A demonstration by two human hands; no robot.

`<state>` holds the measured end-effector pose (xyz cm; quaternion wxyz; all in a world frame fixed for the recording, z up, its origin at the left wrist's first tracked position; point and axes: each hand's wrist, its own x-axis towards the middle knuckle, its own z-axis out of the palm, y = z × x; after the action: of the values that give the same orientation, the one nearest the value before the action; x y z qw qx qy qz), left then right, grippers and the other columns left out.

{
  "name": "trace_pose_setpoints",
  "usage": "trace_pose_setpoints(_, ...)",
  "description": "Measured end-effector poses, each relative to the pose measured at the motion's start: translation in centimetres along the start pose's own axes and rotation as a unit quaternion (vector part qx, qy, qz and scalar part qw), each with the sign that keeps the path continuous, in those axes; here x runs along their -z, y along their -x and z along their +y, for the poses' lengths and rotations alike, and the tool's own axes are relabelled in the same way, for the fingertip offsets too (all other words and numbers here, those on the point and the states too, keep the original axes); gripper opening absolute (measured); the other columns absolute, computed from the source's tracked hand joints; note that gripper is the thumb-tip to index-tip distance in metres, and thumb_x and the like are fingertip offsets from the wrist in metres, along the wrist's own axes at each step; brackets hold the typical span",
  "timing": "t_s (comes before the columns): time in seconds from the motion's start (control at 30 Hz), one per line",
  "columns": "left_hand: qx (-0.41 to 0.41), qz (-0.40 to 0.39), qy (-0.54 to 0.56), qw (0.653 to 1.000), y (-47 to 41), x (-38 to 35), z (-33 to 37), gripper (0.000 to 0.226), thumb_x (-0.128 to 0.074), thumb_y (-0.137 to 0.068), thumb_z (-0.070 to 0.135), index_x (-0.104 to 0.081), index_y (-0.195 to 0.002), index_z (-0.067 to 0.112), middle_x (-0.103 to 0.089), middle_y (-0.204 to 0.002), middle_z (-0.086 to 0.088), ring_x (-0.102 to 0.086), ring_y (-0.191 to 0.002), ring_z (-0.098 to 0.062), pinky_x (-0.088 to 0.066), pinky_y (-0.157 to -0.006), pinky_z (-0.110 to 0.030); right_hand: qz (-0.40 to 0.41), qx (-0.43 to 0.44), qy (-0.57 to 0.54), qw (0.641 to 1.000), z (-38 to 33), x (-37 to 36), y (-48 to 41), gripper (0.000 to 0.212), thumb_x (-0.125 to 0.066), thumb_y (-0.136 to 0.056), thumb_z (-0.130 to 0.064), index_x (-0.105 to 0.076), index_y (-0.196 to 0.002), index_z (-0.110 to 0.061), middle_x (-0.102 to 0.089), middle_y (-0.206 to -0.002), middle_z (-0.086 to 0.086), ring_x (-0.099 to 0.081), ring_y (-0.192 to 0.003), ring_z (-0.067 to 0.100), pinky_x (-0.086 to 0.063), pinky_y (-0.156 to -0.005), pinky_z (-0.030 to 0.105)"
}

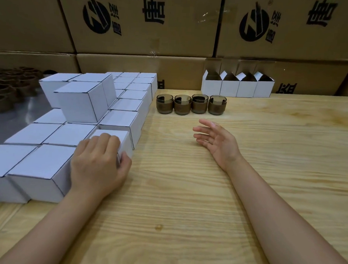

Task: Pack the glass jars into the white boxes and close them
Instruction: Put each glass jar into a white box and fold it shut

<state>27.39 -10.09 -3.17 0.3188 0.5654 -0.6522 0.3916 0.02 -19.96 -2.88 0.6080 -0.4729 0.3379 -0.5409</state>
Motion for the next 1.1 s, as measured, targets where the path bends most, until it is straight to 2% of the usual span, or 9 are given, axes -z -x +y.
trace_pose_setpoints(0.37,0.094,-0.103,0.007,0.99,-1.4,-0.2,1.0,0.025,-0.042,-0.076,0.024,-0.054,-0.081,0.002,-0.055,-0.073,-0.013,-0.055,-0.066,-0.034,-0.035,-0.08,-0.044,0.001,0.0,0.008,1.0,0.0,0.0,-0.1,0.026,-0.041,-0.098,-0.019,-0.062,-0.11,-0.011,-0.068,-0.099,0.01,-0.063,-0.091,0.024,-0.048,-0.092,0.038)
trace_pose_setpoints(0.5,0.069,-0.088,0.036,0.993,-2.8,0.0,2.8,0.031,-0.052,-0.075,0.022,-0.059,-0.097,0.001,-0.062,-0.105,-0.018,-0.06,-0.104,-0.037,-0.024,-0.103,-0.048,0.006,0.001,0.011,1.0,0.0,-0.1,-0.2,0.024,-0.042,-0.098,-0.018,-0.062,-0.109,-0.01,-0.068,-0.098,0.01,-0.063,-0.089,0.023,-0.048,-0.089,0.035)
trace_pose_setpoints(0.57,-0.003,-0.049,0.116,0.992,-3.8,-0.5,4.3,0.029,-0.054,-0.078,0.016,-0.062,-0.1,0.0,-0.063,-0.11,-0.018,-0.059,-0.108,-0.036,-0.032,-0.103,-0.047,0.009,-0.001,0.013,1.0,0.1,-0.2,-0.2,0.023,-0.042,-0.098,-0.017,-0.062,-0.108,-0.01,-0.068,-0.097,0.009,-0.064,-0.088,0.022,-0.048,-0.089,0.036)
trace_pose_setpoints(0.63,-0.017,-0.115,0.219,0.969,-4.6,-1.3,6.2,0.03,-0.051,-0.082,0.018,-0.063,-0.106,0.003,-0.065,-0.11,-0.012,-0.06,-0.102,-0.031,-0.036,-0.094,-0.034,0.011,-0.001,0.019,1.0,0.1,-0.2,-0.2,0.022,-0.043,-0.098,-0.016,-0.063,-0.106,-0.011,-0.068,-0.096,0.01,-0.064,-0.088,0.022,-0.048,-0.09,0.037)
trace_pose_setpoints(0.7,0.065,-0.236,0.293,0.924,-4.8,-2.8,7.8,0.038,-0.053,-0.088,0.02,-0.056,-0.125,0.011,-0.059,-0.127,-0.004,-0.05,-0.118,-0.019,-0.028,-0.094,-0.023,0.013,0.001,0.025,1.0,0.2,-0.2,-0.2,0.021,-0.044,-0.097,-0.014,-0.063,-0.105,-0.011,-0.068,-0.096,0.01,-0.063,-0.087,0.021,-0.048,-0.089,0.036)
trace_pose_setpoints(0.77,0.129,-0.33,0.295,0.888,-4.5,-5.1,8.7,0.051,-0.053,-0.093,0.025,-0.04,-0.141,0.016,-0.042,-0.146,-0.001,-0.035,-0.135,-0.016,-0.023,-0.108,-0.025,0.017,0.003,0.024,1.0,0.3,-0.2,-0.3,0.02,-0.044,-0.097,-0.012,-0.063,-0.105,-0.01,-0.067,-0.096,0.01,-0.063,-0.086,0.02,-0.048,-0.086,0.034)
trace_pose_setpoints(0.87,0.129,-0.406,0.217,0.878,-4.1,-7.2,8.7,0.054,-0.041,-0.098,0.041,-0.032,-0.147,0.021,-0.025,-0.158,0.0,-0.02,-0.145,-0.017,-0.013,-0.118,-0.035,0.035,0.007,-0.001,0.999,0.6,0.0,-0.5,0.02,-0.045,-0.097,-0.009,-0.064,-0.103,-0.008,-0.068,-0.094,0.012,-0.063,-0.085,0.022,-0.049,-0.082,0.033)
trace_pose_setpoints(0.97,0.121,-0.405,0.206,0.883,-3.7,-7.8,8.6,0.052,-0.037,-0.098,0.047,-0.034,-0.146,0.026,-0.022,-0.159,0.003,-0.017,-0.145,-0.015,-0.01,-0.117,-0.034,0.105,0.038,-0.016,0.994,0.7,0.5,-1.2,0.021,-0.046,-0.096,-0.006,-0.067,-0.095,-0.009,-0.07,-0.085,0.008,-0.065,-0.078,0.019,-0.052,-0.071,0.028)
trace_pose_setpoints(1.1,0.112,-0.379,0.196,0.897,-3.5,-7.8,8.6,0.051,-0.037,-0.097,0.048,-0.034,-0.144,0.029,-0.022,-0.158,0.007,-0.018,-0.144,-0.012,-0.011,-0.115,-0.03,0.325,0.095,0.004,0.941,-0.1,2.4,-3.9,0.027,-0.046,-0.093,-0.006,-0.066,-0.077,-0.015,-0.065,-0.065,-0.001,-0.059,-0.066,0.014,-0.046,-0.062,0.024)
